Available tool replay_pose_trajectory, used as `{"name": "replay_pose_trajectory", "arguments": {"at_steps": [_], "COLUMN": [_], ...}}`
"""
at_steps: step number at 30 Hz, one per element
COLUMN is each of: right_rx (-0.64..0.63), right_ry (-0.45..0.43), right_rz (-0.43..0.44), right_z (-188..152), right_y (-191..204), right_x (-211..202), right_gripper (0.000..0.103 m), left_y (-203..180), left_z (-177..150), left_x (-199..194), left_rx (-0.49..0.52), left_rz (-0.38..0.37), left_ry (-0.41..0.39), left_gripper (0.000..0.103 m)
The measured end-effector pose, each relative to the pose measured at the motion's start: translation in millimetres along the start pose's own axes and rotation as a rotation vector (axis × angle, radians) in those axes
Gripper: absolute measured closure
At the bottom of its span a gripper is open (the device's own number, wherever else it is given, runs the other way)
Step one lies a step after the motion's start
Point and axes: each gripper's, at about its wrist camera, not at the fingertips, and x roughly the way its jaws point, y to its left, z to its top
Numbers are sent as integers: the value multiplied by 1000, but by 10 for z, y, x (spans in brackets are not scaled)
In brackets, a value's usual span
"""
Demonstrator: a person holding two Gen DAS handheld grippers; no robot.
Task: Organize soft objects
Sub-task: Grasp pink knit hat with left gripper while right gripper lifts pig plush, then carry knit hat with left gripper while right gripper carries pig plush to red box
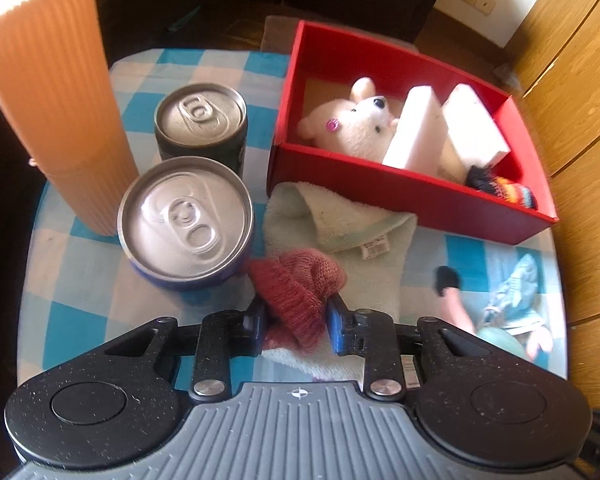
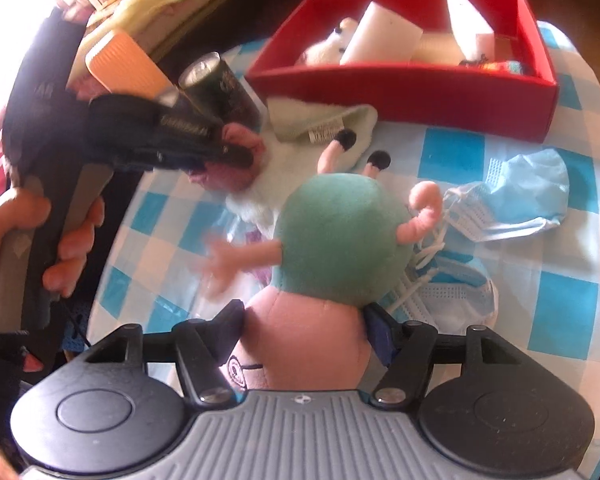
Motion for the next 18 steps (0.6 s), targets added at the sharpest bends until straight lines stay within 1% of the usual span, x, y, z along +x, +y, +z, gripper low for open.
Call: {"name": "replay_pose_trajectory", "arguments": {"at_steps": [3, 5, 7, 12, 13, 14, 15, 16, 18], "right_rx": [6, 25, 50, 68, 55, 19, -34, -59, -9], "right_ry": [-28, -38, -48, -73, -79, -84, -67, -35, 13], "right_rz": [19, 47, 70, 70, 57, 22, -16, -33, -9], "right_z": [39, 68, 86, 129, 129, 118, 107, 82, 17], "right_y": [8, -16, -62, -112, -99, -56, -7, 18, -62], "right_x": [-95, -148, -194, -253, -270, -278, -246, -197, -105], "right_gripper": [62, 62, 63, 66, 66, 66, 66, 65, 65], "left_y": [18, 19, -4, -31, -42, -49, -54, -58, -75], "left_z": [6, 12, 10, 0, -5, -15, -28, -47, -96], "left_x": [-102, -168, -221, -279, -280, -275, -262, -241, -196], "left_rx": [-24, -31, -25, -20, -11, -6, 0, 8, 26], "left_rz": [-39, -67, -69, -99, -96, -92, -93, -93, -84], "left_ry": [-3, -11, -21, -28, -28, -26, -20, -9, 10], "left_gripper": [73, 73, 73, 72, 72, 72, 71, 71, 71]}}
